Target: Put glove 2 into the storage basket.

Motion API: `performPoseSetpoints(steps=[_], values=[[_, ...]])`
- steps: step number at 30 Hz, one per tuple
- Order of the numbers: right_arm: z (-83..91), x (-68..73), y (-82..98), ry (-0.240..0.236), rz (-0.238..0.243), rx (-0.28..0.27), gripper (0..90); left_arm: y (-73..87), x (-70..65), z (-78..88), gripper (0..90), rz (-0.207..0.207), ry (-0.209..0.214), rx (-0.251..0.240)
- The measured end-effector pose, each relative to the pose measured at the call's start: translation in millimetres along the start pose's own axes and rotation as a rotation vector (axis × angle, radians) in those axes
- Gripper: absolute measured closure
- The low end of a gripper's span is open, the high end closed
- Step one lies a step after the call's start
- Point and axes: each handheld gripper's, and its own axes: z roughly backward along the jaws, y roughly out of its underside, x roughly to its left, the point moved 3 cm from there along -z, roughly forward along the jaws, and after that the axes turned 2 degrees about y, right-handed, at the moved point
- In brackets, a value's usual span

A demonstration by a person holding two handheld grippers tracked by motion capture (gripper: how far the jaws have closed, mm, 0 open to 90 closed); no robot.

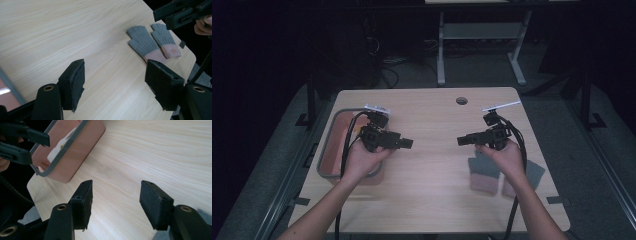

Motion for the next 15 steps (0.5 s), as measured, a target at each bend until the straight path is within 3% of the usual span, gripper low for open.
performPoseSetpoints(steps=[9, 15], values=[[14.3, -17.0, 13.7, 0.036, -0.023, -0.009, 42.3, -2.5, -14.3, -23.4, 30.2, -0.017, 0.033, 0.021], [26.0, -25.4, 23.9, 0.067, -0.029, -0.033, 41.4, -2.0, -27.4, -31.5, 28.7, -0.032, 0.053, 0.006]])
